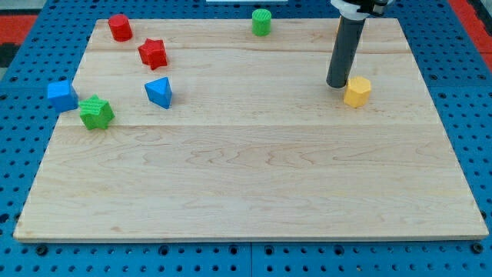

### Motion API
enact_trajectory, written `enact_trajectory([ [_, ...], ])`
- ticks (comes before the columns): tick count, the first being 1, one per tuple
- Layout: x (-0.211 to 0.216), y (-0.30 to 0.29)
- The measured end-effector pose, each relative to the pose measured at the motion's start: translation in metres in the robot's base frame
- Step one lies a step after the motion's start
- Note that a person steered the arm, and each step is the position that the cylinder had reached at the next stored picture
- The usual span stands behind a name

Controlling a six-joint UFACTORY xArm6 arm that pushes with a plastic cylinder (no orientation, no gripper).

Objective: Touch the bottom of red star

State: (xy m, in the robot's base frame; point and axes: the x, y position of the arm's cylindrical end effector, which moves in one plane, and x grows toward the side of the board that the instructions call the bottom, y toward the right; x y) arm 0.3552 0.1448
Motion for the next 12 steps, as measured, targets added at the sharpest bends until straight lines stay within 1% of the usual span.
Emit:
enact_trajectory([
  [1, 0.014, 0.016],
  [2, 0.038, 0.024],
  [3, 0.020, 0.007],
  [5, -0.026, -0.052],
  [7, -0.030, -0.068],
  [8, -0.038, -0.098],
  [9, -0.037, -0.146],
  [12, -0.029, -0.321],
])
